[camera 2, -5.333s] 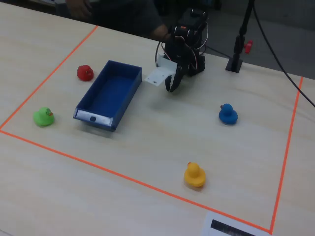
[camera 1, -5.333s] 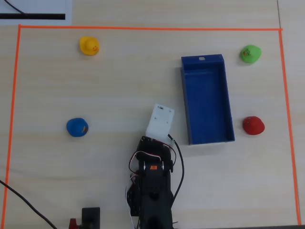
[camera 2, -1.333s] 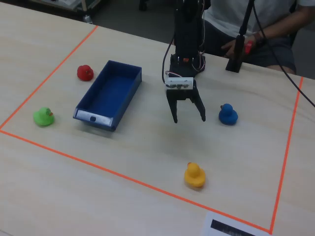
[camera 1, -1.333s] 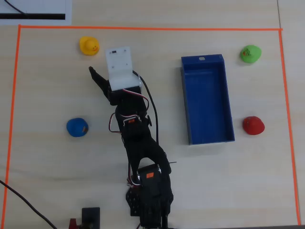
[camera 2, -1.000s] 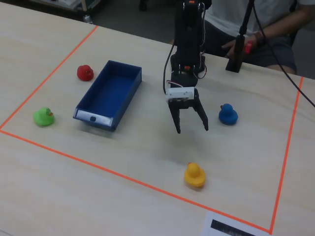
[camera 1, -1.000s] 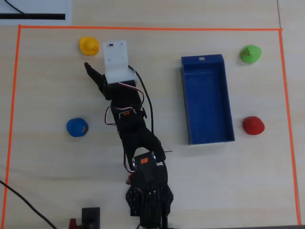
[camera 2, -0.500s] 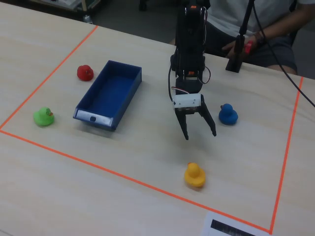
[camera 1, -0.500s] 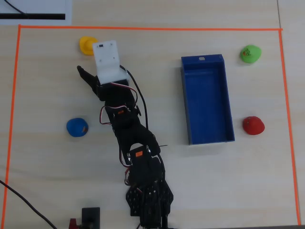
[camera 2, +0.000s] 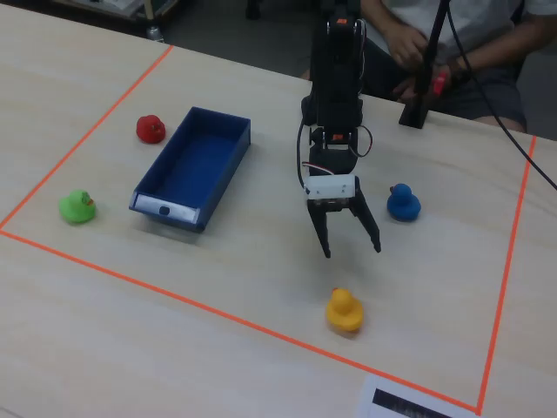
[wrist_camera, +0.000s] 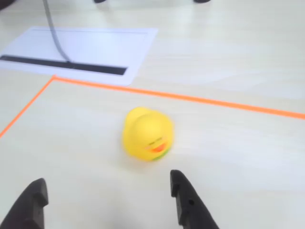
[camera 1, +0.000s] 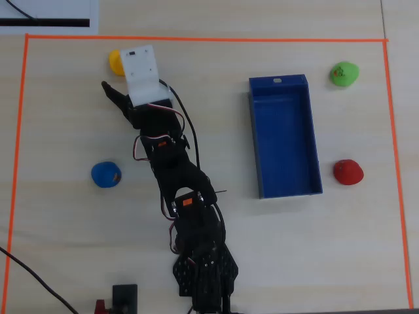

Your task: Grasp yellow duck and put it into box.

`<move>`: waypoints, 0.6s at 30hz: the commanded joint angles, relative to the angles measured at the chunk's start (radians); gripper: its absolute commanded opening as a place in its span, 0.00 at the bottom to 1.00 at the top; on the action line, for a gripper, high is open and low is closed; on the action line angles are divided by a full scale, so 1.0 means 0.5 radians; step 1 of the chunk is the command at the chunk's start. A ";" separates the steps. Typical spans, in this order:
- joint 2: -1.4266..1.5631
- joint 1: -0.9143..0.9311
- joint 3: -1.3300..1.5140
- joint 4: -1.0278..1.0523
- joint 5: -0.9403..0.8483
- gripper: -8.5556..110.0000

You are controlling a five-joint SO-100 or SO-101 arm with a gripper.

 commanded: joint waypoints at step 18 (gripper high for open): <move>-0.301 0.129 -0.460 0.132 -0.012 0.36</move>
